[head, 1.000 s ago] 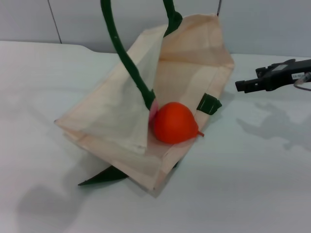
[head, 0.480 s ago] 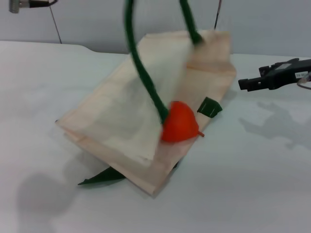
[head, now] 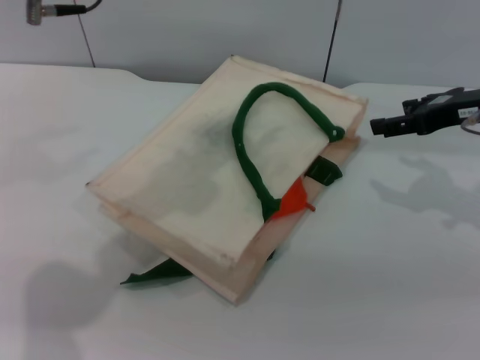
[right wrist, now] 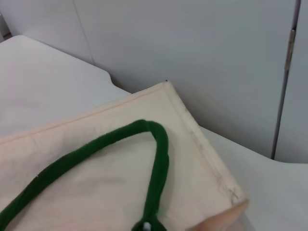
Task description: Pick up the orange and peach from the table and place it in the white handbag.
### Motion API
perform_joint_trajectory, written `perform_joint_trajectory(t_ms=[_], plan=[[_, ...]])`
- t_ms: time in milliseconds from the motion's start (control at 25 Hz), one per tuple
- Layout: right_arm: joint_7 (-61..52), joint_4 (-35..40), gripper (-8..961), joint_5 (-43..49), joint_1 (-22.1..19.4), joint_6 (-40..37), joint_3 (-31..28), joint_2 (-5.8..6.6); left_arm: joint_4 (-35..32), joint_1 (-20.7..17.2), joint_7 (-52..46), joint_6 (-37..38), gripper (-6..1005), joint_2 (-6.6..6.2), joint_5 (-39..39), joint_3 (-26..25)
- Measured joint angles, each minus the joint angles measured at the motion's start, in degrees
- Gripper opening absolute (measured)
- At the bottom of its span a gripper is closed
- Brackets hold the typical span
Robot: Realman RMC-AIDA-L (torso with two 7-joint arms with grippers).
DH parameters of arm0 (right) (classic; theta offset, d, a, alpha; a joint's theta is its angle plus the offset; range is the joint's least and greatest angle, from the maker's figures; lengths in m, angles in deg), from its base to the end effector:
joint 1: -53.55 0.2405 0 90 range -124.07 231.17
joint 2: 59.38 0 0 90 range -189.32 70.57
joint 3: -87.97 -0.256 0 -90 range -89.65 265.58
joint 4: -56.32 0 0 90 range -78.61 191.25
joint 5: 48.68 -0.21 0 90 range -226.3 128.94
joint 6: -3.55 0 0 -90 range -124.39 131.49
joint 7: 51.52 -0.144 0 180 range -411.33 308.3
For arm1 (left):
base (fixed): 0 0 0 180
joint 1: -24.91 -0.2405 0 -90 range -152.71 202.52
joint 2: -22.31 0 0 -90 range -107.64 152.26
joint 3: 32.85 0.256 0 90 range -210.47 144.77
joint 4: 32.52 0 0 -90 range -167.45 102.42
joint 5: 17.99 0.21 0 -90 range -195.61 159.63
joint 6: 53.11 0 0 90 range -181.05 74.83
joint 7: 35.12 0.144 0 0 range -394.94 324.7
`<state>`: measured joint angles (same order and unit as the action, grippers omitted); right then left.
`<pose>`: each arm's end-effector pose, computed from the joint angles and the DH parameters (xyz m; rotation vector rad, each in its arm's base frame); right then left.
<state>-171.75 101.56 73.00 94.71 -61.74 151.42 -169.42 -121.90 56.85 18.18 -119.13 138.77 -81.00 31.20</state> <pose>0.2238 0.4322 0.0376 -2.5025 0.9047 0.1432 -0.0920 0.4016 0.1091 -2.3590 -0.3654 -0.5270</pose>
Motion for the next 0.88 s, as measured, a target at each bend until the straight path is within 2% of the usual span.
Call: perform_joint_trajectory(t_ms=[160,320,440,520,600,880], plan=[[0.4,0.2,872,0.0,-0.1,1.2,-0.7,-0.22,0.1,-2.0,0.0,3.7,624,0.04,0.0,0.1],[1.5,1.9,872,0.1,-1.0,4.0,-3.0,-1.47,1.5,-5.1,0.4,10.1,622,0.38,0.0,0.3],[2.9,5.4,872,0.1,-2.9,7.4,-4.9,-3.23,4.8,-6.3,0.7,16.4,614,0.47,-0.3,1.2],[4.6,8.7,872,-0.2,-4.5,11.3,-6.1,-5.01,7.4,-6.9,1.6,21.3,615,0.47,-1.4,2.3],[5.8,10.6,872,-0.9,-5.8,14.7,-6.1,-5.95,10.2,-7.5,3.2,26.3,615,0.47,-3.6,3.7],[9.2,10.1,871,-6.8,-7.9,24.5,-5.1,-6.22,16.8,-8.9,8.5,40.8,605,0.44,-10.6,10.9]])
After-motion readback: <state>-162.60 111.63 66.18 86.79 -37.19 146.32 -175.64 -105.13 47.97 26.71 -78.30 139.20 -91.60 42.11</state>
